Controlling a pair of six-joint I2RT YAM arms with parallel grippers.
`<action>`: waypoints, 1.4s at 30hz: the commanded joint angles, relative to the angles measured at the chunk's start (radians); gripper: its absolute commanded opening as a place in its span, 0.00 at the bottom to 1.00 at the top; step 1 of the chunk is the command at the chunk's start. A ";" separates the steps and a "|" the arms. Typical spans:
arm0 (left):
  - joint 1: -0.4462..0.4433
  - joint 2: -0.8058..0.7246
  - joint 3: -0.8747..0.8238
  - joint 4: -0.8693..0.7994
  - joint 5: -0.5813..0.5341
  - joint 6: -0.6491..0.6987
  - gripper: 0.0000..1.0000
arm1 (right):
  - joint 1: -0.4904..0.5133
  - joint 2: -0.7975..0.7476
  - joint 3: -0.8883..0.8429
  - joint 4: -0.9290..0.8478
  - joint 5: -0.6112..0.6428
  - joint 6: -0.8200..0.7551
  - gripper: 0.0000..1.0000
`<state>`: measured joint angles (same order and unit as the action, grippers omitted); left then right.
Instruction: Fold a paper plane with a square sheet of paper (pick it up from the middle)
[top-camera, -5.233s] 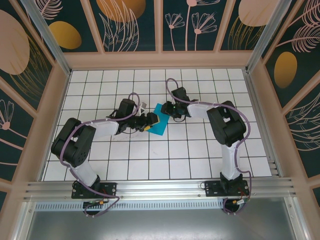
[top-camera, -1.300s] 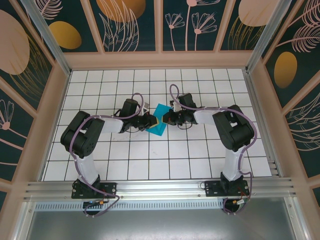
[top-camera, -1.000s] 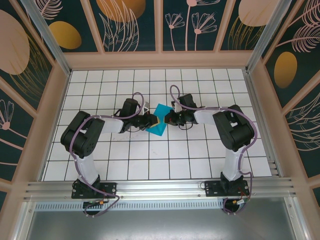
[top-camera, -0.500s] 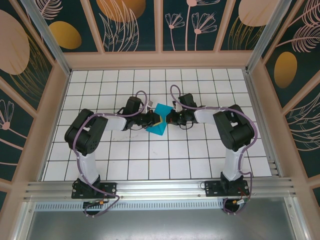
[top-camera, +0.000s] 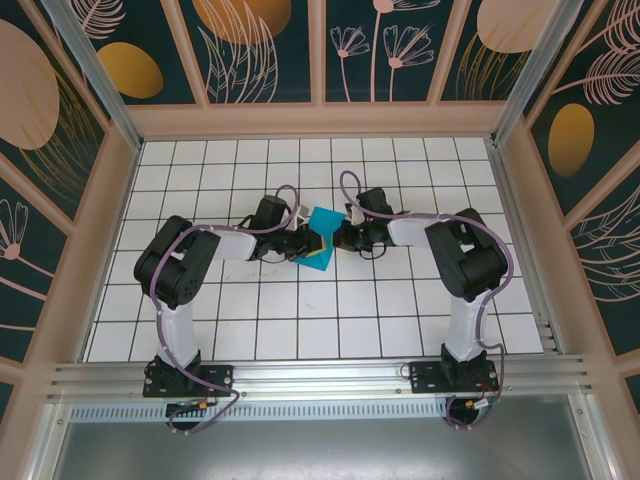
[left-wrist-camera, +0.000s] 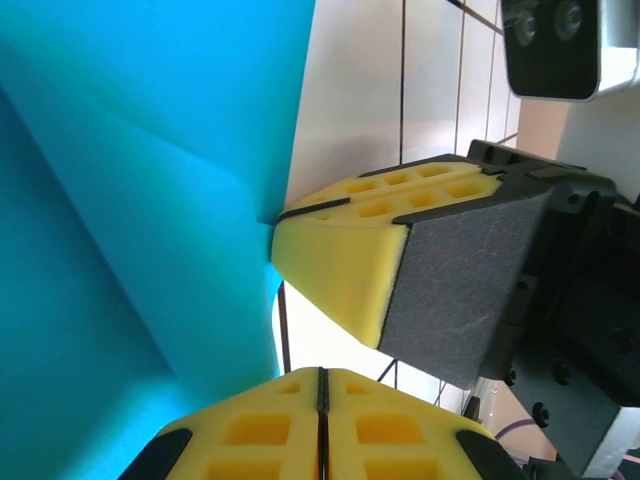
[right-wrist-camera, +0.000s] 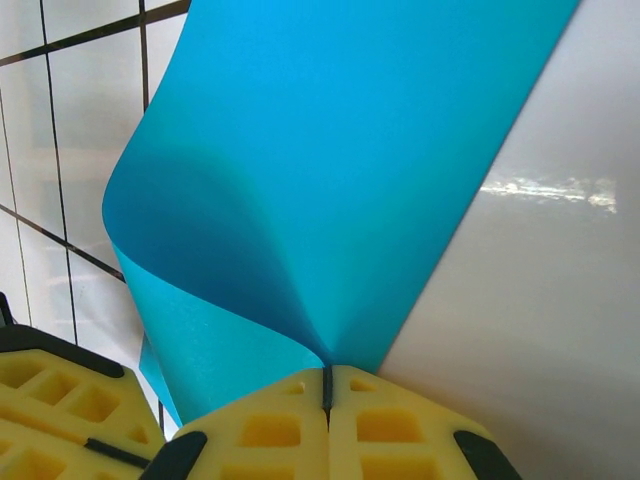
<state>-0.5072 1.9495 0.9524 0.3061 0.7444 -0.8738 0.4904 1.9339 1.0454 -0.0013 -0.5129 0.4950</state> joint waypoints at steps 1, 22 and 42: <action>-0.005 0.023 0.043 -0.026 -0.008 0.033 0.11 | -0.007 0.017 0.035 -0.013 0.015 -0.018 0.06; -0.005 0.046 0.048 -0.031 -0.009 0.037 0.10 | -0.018 0.029 0.035 -0.023 0.030 -0.010 0.06; -0.005 0.058 0.050 -0.041 -0.015 0.043 0.10 | -0.016 -0.022 0.023 -0.022 0.000 -0.015 0.06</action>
<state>-0.5072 1.9945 0.9806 0.2821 0.7288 -0.8562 0.4831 1.9491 1.0607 -0.0055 -0.5095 0.4950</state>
